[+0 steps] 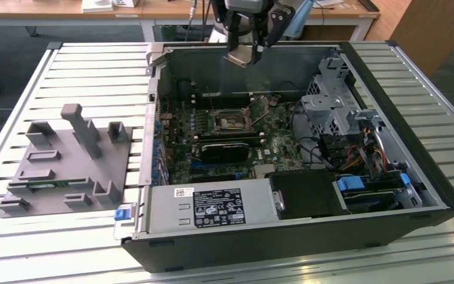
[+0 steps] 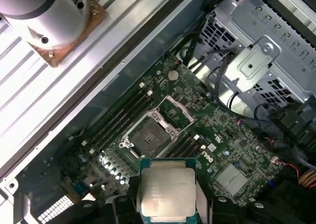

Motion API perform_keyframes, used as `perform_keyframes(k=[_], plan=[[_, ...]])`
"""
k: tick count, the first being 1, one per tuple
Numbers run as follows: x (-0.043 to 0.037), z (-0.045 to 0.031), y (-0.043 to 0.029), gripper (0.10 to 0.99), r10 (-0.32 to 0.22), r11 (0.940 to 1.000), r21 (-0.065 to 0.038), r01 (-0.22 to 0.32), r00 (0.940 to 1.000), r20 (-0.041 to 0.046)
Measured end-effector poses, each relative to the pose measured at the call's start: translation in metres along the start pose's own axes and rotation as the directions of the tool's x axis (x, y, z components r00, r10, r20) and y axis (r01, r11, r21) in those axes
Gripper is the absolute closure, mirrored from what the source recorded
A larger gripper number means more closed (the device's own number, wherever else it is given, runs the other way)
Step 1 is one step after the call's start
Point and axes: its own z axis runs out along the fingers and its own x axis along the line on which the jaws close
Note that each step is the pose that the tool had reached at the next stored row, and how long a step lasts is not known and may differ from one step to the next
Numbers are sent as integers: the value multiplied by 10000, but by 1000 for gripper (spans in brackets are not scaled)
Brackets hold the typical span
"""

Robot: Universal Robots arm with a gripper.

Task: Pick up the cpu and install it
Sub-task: 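Place the cpu into insertion slot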

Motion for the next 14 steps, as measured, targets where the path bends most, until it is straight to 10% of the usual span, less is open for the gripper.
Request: perform_keyframes(k=[14], plan=[[6,21,5,557,2075,9782,-50,-2075,9782,119]])
